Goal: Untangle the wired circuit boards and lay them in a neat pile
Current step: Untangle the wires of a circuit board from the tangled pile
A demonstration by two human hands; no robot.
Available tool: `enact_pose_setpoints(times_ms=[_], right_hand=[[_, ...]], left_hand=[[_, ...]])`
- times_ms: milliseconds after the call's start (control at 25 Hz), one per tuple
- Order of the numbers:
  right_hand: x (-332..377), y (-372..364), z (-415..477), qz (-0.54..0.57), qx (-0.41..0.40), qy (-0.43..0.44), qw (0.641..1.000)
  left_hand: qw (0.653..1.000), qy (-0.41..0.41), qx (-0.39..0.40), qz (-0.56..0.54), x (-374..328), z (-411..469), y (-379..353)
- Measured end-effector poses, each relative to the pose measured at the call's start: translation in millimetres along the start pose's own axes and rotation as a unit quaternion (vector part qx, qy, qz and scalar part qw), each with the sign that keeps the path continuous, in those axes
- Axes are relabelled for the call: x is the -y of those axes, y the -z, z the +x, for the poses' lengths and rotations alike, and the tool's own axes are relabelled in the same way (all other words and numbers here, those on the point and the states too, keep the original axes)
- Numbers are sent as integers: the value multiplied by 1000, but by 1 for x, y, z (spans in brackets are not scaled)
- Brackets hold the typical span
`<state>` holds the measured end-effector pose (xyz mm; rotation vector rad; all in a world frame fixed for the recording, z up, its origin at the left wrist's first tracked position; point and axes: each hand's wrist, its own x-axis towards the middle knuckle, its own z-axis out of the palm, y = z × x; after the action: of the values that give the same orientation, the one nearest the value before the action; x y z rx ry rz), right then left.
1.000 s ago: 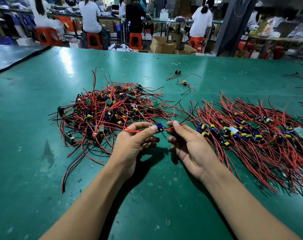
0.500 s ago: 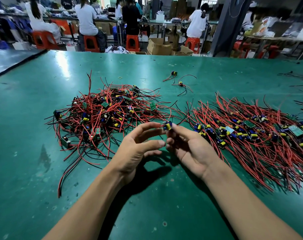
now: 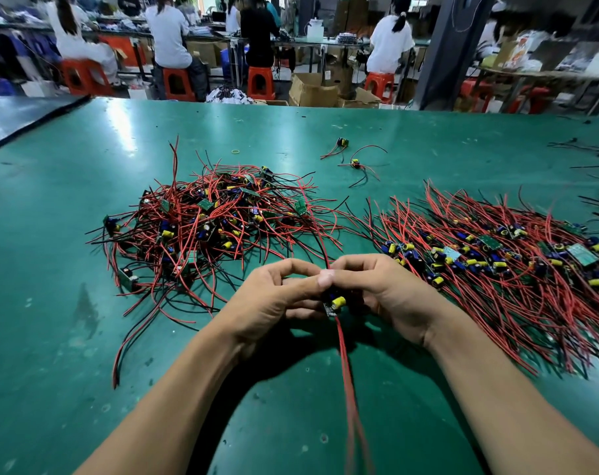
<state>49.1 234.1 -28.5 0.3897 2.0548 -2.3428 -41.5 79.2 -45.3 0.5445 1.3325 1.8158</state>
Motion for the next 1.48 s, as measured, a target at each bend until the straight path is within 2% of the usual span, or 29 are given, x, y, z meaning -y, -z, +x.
enact_pose_setpoints(times_ms=[400, 720, 1120, 1320, 1480], right_hand=[[-7, -11, 6, 33, -100, 34, 994], [-8, -3, 6, 15, -82, 56, 995], [-19, -9, 16, 2, -155, 116, 981], [-23, -1, 24, 59, -244, 106, 962], [-28, 3, 27, 44, -282, 136, 949]], left_hand=[[997, -4, -64, 33, 1, 4, -4], [995, -2, -88, 54, 2, 3, -14], [988, -47, -106, 103, 5, 0, -15], [980, -56, -90, 166, 7, -3, -21], [981, -60, -96, 158, 5, -3, -21]])
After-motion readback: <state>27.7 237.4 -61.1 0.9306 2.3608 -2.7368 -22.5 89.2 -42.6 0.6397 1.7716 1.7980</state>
